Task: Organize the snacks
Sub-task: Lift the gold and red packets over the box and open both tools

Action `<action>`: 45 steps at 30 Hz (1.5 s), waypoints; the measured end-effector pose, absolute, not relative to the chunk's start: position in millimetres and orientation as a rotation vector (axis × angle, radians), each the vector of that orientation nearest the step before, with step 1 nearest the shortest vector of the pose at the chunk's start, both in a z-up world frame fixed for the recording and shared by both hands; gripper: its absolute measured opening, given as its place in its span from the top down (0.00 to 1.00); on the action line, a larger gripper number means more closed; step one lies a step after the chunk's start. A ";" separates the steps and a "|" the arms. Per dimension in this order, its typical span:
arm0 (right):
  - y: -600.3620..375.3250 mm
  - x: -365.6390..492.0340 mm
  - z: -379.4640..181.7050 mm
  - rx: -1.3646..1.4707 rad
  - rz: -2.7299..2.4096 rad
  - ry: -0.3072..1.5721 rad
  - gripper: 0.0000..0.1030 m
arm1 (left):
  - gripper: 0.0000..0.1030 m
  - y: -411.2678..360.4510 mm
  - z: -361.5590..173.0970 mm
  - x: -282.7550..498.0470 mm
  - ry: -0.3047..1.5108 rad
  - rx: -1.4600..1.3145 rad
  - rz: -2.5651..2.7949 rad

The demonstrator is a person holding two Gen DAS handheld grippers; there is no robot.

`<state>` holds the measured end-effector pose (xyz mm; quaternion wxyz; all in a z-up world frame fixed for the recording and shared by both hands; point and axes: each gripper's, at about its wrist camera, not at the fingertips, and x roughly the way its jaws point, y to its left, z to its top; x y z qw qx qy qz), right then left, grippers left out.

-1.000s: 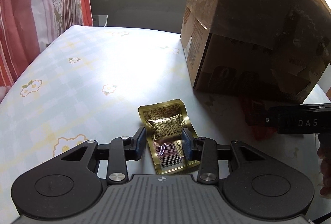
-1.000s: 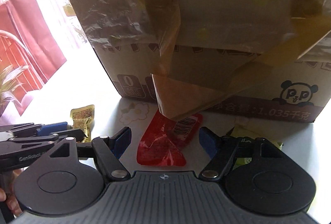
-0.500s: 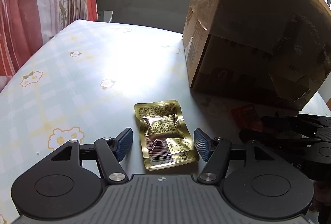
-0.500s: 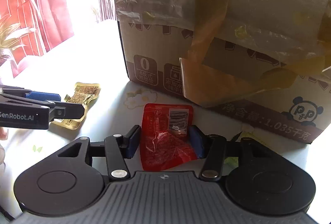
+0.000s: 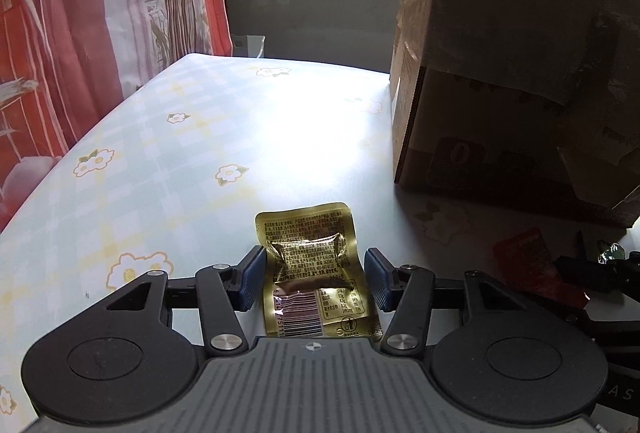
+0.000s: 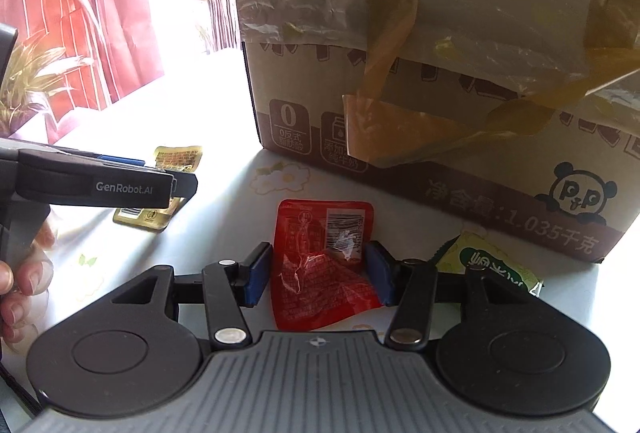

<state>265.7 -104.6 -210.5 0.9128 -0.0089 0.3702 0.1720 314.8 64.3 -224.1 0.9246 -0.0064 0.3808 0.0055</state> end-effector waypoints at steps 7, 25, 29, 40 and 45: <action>-113.9 258.0 -206.2 0.067 0.366 0.780 0.49 | 0.58 69.5 -220.6 297.6 0.797 -0.013 -0.032; -133.3 211.9 -135.3 0.079 0.451 0.519 0.49 | 0.59 44.2 -130.7 261.3 0.596 0.039 -0.138; -140.1 204.7 -109.0 0.059 0.459 0.415 0.49 | 0.59 33.9 -104.1 264.5 0.530 0.046 -0.175; -178.1 242.7 -32.4 0.069 0.412 0.200 0.49 | 0.58 -2.3 -33.8 313.1 0.357 0.045 -0.249; -190.4 296.2 -29.7 0.032 0.352 0.245 0.49 | 0.58 -25.1 -24.6 354.6 0.361 0.029 -0.264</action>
